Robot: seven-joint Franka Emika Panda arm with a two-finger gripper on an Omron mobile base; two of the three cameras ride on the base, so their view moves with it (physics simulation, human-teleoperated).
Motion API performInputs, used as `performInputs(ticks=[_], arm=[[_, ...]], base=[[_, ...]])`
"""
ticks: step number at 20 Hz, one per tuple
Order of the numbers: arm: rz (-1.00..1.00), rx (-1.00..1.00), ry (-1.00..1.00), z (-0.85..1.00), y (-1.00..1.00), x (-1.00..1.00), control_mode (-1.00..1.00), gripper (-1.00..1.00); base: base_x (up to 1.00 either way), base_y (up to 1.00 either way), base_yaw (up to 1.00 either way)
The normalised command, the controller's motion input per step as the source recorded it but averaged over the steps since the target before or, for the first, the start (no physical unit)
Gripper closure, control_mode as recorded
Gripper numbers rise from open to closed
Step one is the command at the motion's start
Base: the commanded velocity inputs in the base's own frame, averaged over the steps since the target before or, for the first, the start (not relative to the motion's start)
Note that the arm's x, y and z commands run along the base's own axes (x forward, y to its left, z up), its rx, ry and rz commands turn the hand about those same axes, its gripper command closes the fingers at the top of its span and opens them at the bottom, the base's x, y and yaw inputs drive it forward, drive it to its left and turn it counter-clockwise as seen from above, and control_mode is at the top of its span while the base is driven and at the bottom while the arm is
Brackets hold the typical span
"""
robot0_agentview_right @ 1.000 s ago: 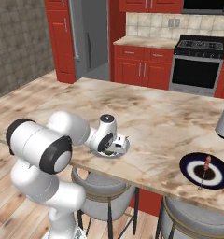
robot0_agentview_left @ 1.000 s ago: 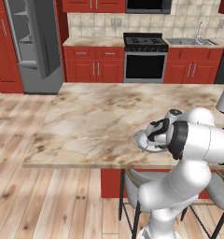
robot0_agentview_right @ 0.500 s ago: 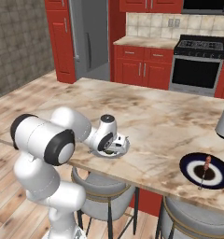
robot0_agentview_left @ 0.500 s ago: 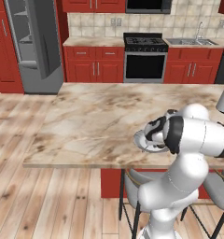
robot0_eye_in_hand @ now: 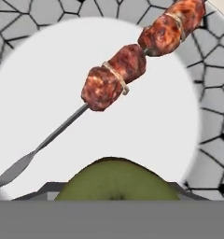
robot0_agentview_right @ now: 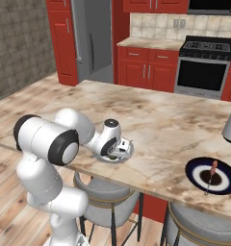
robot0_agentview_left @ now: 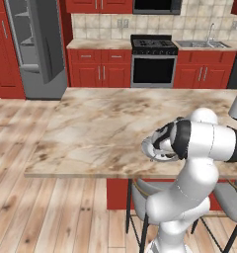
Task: Pick up the kiwi and banana from the fridge and place one fruit on each plate on the dining counter.
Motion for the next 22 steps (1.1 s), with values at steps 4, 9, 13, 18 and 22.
performInputs(ticks=[4,9,13,18,22], arm=[[0.0,0.0,0.0,0.0,0.0,0.0,-1.0,-1.0],[0.0,0.0,-0.08,0.36,0.0,-0.18,-1.0,-1.0],[0.0,0.0,-0.16,0.63,0.0,-0.46,-1.0,-1.0],[0.01,-0.01,-0.14,0.85,0.0,-0.45,-1.0,-1.0],[0.0,-0.03,-0.16,0.9,0.02,-0.61,-1.0,-1.0]], base=[[0.0,0.0,0.0],[0.0,0.0,0.0],[0.0,0.0,0.0],[0.0,0.0,0.0],[0.0,0.0,0.0]])
